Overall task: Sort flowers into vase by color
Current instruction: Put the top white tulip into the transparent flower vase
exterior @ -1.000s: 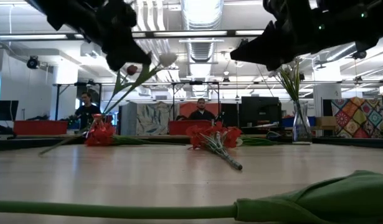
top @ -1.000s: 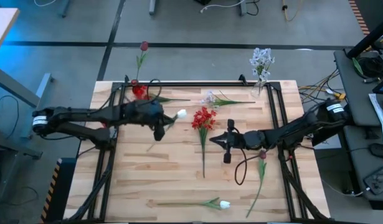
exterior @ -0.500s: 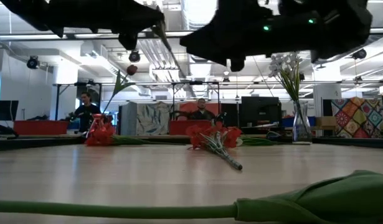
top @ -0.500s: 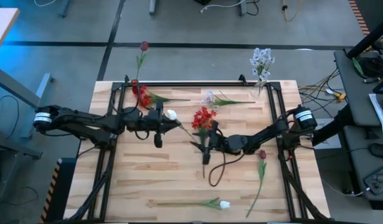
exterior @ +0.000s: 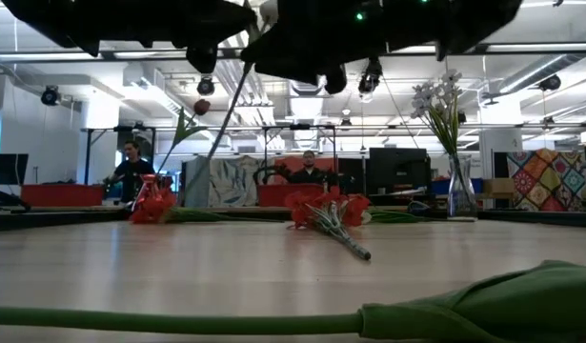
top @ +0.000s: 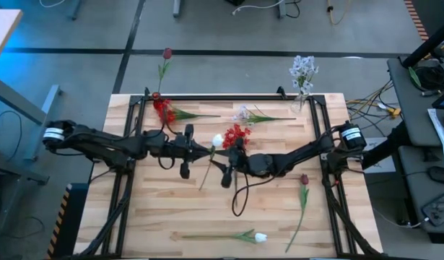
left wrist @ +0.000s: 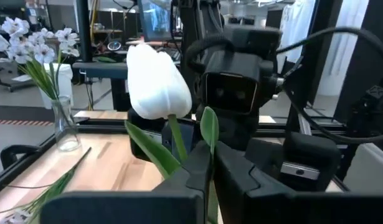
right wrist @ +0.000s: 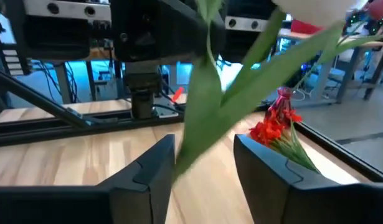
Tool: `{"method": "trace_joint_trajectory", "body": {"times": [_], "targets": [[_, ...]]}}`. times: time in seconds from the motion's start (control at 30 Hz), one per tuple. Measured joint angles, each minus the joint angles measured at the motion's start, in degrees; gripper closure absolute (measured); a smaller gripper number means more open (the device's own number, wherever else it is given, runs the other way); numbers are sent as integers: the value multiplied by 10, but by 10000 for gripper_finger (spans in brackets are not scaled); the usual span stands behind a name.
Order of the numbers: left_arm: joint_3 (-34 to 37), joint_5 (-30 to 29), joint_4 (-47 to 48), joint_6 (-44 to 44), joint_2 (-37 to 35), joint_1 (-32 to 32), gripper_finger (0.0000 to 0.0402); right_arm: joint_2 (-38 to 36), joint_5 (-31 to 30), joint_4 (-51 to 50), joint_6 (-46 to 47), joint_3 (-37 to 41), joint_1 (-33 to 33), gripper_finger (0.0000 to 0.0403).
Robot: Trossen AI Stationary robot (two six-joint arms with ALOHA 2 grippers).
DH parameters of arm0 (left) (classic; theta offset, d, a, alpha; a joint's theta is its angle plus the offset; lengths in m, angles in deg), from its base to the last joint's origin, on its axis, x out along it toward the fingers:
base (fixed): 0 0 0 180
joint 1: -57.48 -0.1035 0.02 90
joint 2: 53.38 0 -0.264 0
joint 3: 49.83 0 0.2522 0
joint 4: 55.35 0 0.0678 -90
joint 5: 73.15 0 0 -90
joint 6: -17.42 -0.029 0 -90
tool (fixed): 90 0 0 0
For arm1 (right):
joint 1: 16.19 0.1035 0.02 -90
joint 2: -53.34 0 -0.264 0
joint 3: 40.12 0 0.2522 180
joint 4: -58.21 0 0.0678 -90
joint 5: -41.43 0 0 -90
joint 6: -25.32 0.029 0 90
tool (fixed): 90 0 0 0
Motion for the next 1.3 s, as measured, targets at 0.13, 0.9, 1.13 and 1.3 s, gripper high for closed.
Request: {"method": "trace_joint_trajectory", "body": {"times": [0.13, 0.9, 1.13, 1.3], "targets": [[0, 0, -11, -8, 14, 4, 401, 0, 0, -33, 14, -22, -1, 279], [41, 0, -68, -25, -2, 36, 234, -71, -6, -108, -70, -11, -1, 389], [113, 0, -157, -25, -24, 37, 206, -170, -56, -201, -102, -7, 1, 390], [175, 0, -266, -23, -27, 37, 206, -263, -114, -293, -110, 5, 13, 390]]}}
